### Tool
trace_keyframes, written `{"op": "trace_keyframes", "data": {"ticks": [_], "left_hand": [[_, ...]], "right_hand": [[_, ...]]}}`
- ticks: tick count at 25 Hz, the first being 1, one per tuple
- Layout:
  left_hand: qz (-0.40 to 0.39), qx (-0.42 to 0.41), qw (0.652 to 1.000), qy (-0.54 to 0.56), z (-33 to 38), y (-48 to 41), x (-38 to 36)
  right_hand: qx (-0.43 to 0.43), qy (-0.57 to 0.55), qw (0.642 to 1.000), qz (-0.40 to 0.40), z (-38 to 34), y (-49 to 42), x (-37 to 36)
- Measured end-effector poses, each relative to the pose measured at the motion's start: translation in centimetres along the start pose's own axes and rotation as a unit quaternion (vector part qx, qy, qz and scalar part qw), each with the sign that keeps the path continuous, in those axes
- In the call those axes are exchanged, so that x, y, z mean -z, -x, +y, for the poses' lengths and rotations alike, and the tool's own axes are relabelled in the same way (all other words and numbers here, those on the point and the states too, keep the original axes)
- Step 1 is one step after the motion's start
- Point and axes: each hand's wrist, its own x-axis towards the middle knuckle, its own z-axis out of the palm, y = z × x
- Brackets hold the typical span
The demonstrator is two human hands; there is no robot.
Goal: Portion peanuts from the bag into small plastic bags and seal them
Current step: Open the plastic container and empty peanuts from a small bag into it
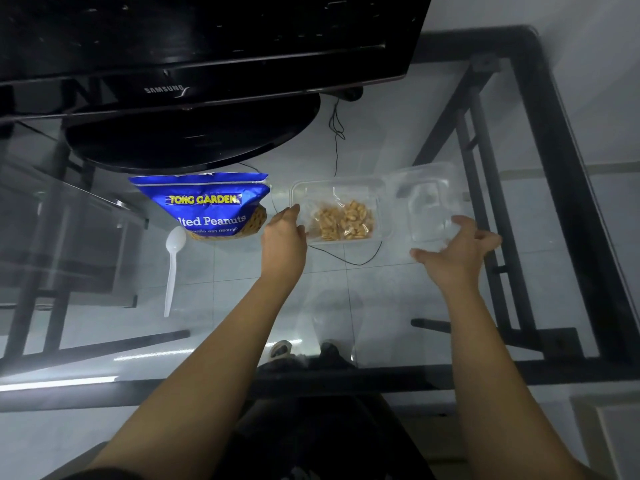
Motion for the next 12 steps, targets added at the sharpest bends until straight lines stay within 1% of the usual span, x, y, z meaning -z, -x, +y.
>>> {"op": "trace_keyframes", "data": {"ticks": [1, 2, 3, 5, 6, 7, 9, 11, 12], "left_hand": [[0.0, -0.001, 1.0, 0.0, 0.0, 0.0, 0.0], [-0.001, -0.001, 1.0, 0.001, -0.1, 0.0, -0.1], [-0.003, 0.003, 1.0, 0.004, -0.2, -0.1, -0.1], [-0.008, 0.011, 1.0, 0.01, -0.1, -0.1, -0.1], [-0.004, 0.011, 1.0, 0.011, -0.1, -0.1, -0.1], [0.009, 0.008, 1.0, 0.012, -0.1, -0.2, -0.1], [0.065, -0.005, 0.997, 0.028, 0.1, 0.0, 0.1], [0.109, 0.003, 0.987, 0.115, 0.6, 0.3, 0.6], [0.108, 0.014, 0.978, 0.176, 1.1, 0.5, 0.9]], "right_hand": [[0.028, -0.075, 0.996, 0.037, -0.2, 0.2, 0.2], [0.049, -0.156, 0.984, 0.077, -0.7, 0.4, 0.6], [0.063, -0.249, 0.96, 0.11, -1.2, 0.7, 1.0], [0.063, -0.408, 0.902, 0.13, -2.5, 1.0, 1.9], [0.057, -0.451, 0.883, 0.118, -3.1, 1.0, 2.2], [0.054, -0.464, 0.879, 0.097, -3.8, 1.0, 2.2], [0.059, -0.428, 0.9, 0.054, -4.7, 0.8, 1.4], [0.075, -0.377, 0.923, 0.027, -5.1, 0.5, 0.1], [0.084, -0.362, 0.928, 0.017, -5.3, 0.4, -0.5]]}}
